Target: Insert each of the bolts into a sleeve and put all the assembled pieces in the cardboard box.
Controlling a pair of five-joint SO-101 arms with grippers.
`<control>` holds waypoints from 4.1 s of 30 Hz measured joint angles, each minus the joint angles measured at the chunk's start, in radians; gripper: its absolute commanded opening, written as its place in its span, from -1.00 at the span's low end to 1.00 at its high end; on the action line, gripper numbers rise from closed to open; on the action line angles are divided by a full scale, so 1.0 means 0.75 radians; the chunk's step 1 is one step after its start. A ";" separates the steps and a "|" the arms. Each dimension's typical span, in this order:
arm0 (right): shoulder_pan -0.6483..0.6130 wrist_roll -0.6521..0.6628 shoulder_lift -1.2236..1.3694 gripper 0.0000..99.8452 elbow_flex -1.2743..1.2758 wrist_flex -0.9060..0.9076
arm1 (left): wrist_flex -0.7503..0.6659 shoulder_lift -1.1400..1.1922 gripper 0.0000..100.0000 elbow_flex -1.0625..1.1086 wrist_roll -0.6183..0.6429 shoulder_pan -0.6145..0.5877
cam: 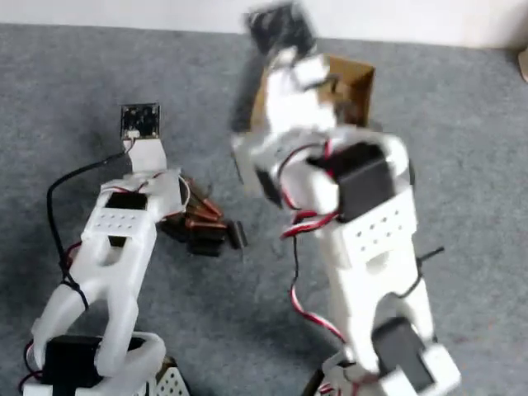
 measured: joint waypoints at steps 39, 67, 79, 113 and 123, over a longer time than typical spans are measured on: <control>0.311 0.147 -0.274 -0.11 1.532 -0.927 | 0.884 0.933 -0.49 -1.043 0.481 0.229; 0.158 -0.002 -0.274 -0.11 1.614 -1.000 | 1.113 1.391 -0.99 -1.628 0.593 0.133; -0.094 -0.280 -0.274 -0.11 1.612 -1.207 | 1.191 1.395 -0.99 -1.684 0.595 0.070; -0.158 -0.282 0.554 -1.00 1.277 -1.277 | 1.471 1.397 -0.99 -1.876 0.665 -0.088; -0.178 -0.143 0.323 -0.99 1.344 -1.201 | 1.508 1.375 -0.99 -1.876 0.350 -0.010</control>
